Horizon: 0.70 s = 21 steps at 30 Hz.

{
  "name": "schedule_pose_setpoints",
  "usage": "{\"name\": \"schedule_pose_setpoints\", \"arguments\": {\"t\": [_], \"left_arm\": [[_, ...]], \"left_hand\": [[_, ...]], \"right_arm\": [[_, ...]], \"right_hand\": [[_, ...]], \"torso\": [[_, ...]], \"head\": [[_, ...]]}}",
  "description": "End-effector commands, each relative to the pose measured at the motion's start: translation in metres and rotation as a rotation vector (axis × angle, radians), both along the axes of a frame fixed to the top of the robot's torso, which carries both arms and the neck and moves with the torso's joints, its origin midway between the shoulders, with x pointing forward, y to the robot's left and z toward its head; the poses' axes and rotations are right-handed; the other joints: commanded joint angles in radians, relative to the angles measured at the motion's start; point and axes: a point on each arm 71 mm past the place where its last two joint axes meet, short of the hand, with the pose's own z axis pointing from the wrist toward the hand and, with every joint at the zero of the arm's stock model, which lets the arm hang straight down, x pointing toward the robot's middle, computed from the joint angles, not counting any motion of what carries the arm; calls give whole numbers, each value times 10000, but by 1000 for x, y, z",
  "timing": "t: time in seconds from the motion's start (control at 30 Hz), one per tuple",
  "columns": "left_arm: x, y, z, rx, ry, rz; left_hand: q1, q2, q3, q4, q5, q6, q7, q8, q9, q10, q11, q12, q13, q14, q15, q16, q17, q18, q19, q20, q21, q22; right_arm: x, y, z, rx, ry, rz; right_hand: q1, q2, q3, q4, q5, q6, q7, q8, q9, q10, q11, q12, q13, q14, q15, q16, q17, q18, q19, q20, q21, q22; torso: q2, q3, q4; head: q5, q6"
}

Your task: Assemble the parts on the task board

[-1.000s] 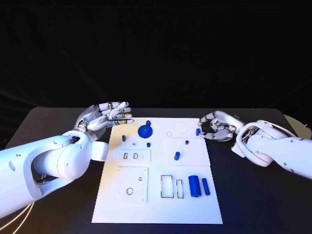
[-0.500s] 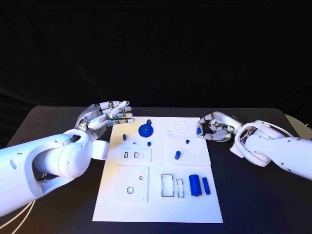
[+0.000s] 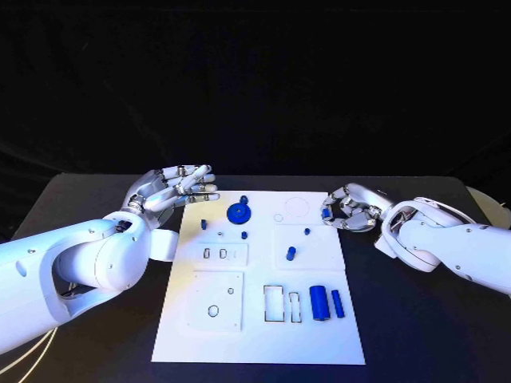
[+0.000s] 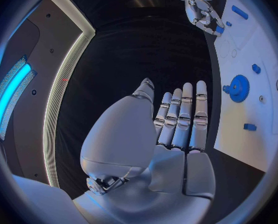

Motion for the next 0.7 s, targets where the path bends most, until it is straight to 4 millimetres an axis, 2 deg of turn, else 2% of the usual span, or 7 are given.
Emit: {"name": "schedule_pose_setpoints", "arguments": {"t": [0.03,0.47,0.7], "left_arm": [[0,-1,2,-101,-65,-151],[0,0,1,-91,-62,-128],[1,1,1,-79,-61,-98]], "left_hand": [[105,-32,33,-8,-21,15,241,-39,-7,94,4,-35,14,-37,10,-68,8,149,40,44,-56,-15],[105,-32,33,-8,-21,15,241,-39,-7,94,4,-35,14,-37,10,-68,8,149,40,44,-56,-15],[105,-32,33,-8,-21,15,241,-39,-7,94,4,-35,14,-37,10,-68,8,149,40,44,-56,-15]], "right_arm": [[0,1,-2,-117,145,47],[0,2,4,216,-557,-219],[-6,12,13,485,-628,-321]], "right_hand": [[-31,136,82,2,-72,119,-19,67,27,101,-72,79,1531,996,-62,61,2438,-142,1046,-70,45,2629],[24,507,219,-111,-14,740,-361,580,296,266,-369,212,1678,1007,-319,72,2483,-142,1046,-294,45,2629],[-3,608,243,-116,31,769,-413,664,353,289,-422,223,1692,1008,-372,73,2487,-142,1046,-352,45,2629]], "torso": [[-1,2,-3],[-8,7,6],[-30,0,-20]], "head": [[14,-18],[7,-35],[49,-34]]}}
